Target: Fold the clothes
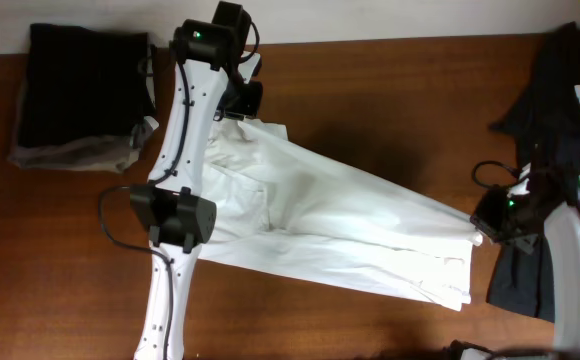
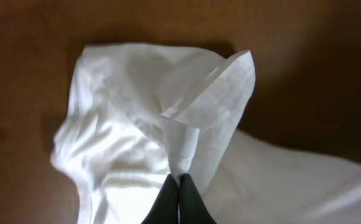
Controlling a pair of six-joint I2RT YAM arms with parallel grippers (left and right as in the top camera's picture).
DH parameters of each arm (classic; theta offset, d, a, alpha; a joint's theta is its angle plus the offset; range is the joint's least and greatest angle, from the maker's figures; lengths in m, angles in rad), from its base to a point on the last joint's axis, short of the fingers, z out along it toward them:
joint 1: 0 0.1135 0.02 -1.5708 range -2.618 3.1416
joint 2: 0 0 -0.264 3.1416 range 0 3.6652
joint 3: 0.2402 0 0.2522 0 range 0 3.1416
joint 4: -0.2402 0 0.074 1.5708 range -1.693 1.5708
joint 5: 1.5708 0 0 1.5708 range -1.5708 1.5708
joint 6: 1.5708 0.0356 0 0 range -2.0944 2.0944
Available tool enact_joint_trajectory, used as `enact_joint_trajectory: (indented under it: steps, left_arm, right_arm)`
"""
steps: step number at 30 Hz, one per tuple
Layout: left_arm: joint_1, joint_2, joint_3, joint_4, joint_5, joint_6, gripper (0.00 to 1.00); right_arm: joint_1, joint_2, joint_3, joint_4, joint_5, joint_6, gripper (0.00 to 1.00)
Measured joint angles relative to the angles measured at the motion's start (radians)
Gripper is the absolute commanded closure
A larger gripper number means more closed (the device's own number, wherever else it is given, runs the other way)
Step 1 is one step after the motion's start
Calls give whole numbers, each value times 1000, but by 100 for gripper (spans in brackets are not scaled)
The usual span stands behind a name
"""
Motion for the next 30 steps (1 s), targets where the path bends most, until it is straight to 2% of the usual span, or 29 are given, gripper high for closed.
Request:
enact_joint_trajectory:
  steps: [4, 13, 19, 24, 25, 26, 27, 28, 30]
  left_arm:
    - [17, -158, -230, -5, 2, 3, 100]
    - [49, -280, -545, -3, -40, -11, 99]
    - [50, -320, -809, 28, -147, -69, 99]
    - [50, -321, -917, 28, -204, -109, 98]
    - [50, -321, -937, 29, -220, -120, 95]
    - [50, -322, -963, 26, -231, -127, 66]
    - [50, -322, -981, 26, -235, -133, 13]
    - [50, -322, -999, 24, -244, -135, 1]
    - [51, -322, -1014, 23, -256, -139, 1]
  right_arm:
    - [0, -47, 0, -13, 0, 0, 96]
    - [6, -48, -97, -14, -4, 1, 96]
    - [161, -47, -107, 7, 5, 34, 96]
    - [215, -48, -112, -15, 63, 105, 95]
    - [216, -48, -126, -12, 66, 110, 89]
    - [217, -48, -145, -13, 66, 116, 82]
    - [217, -48, -167, -10, 69, 119, 60]
    - [217, -47, -198, -10, 71, 125, 28]
    - [217, -47, -232, -6, 64, 128, 14]
